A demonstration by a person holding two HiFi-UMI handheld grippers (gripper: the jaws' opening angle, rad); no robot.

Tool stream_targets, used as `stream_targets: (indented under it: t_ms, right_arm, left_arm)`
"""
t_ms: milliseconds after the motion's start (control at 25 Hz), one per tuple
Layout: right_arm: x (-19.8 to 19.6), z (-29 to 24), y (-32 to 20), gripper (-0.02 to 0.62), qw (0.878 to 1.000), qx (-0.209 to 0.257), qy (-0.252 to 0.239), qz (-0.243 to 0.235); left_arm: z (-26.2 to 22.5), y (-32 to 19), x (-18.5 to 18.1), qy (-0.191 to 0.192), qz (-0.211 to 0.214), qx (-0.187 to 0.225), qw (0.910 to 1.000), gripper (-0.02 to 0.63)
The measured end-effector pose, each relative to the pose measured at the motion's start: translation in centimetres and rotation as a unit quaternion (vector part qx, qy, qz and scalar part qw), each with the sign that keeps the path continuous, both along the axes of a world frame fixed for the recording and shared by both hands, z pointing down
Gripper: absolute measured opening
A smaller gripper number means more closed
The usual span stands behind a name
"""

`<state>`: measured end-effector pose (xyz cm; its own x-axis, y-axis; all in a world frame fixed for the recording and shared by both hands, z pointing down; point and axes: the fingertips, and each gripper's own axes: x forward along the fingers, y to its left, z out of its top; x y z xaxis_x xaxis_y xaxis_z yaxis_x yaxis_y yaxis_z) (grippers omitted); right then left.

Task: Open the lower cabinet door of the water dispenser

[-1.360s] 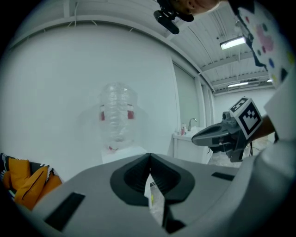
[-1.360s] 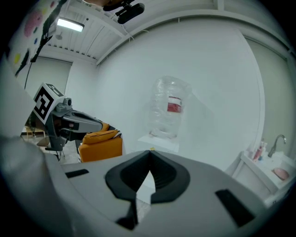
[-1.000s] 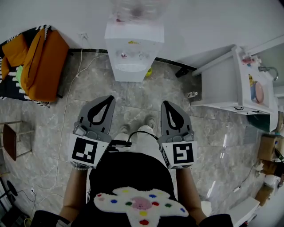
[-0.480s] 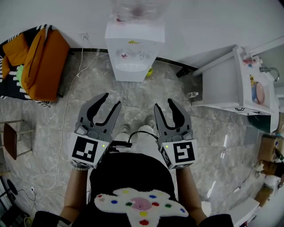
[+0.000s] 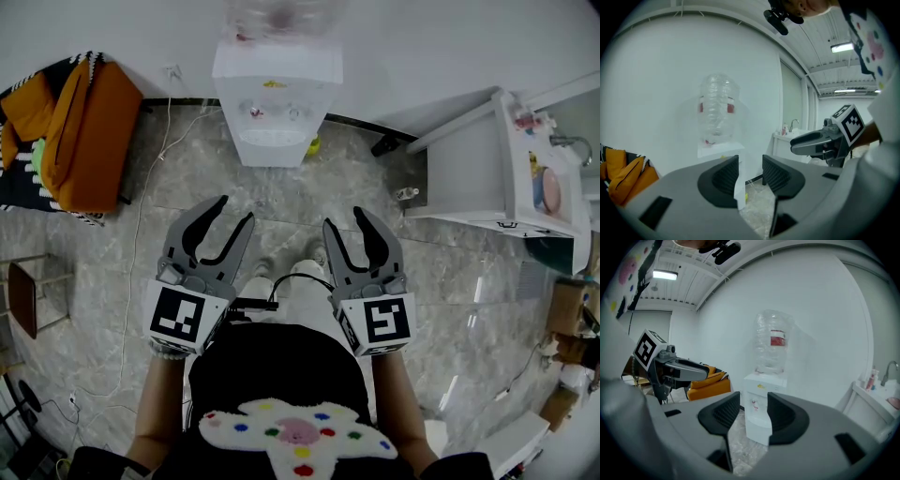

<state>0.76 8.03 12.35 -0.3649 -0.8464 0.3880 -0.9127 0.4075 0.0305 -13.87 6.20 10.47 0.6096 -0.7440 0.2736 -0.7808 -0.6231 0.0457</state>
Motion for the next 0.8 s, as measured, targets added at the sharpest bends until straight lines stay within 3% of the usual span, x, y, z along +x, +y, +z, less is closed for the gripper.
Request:
stream_targets:
  t_ms: [800]
  right_arm:
    - [3.0,3.4,-2.3,0.169,0.999,-0.011,-0.03,-0.037]
  left_arm:
    - [2.8,-2.1,4.8,-0.003,-0.001,-0.02,0.9998,0.156]
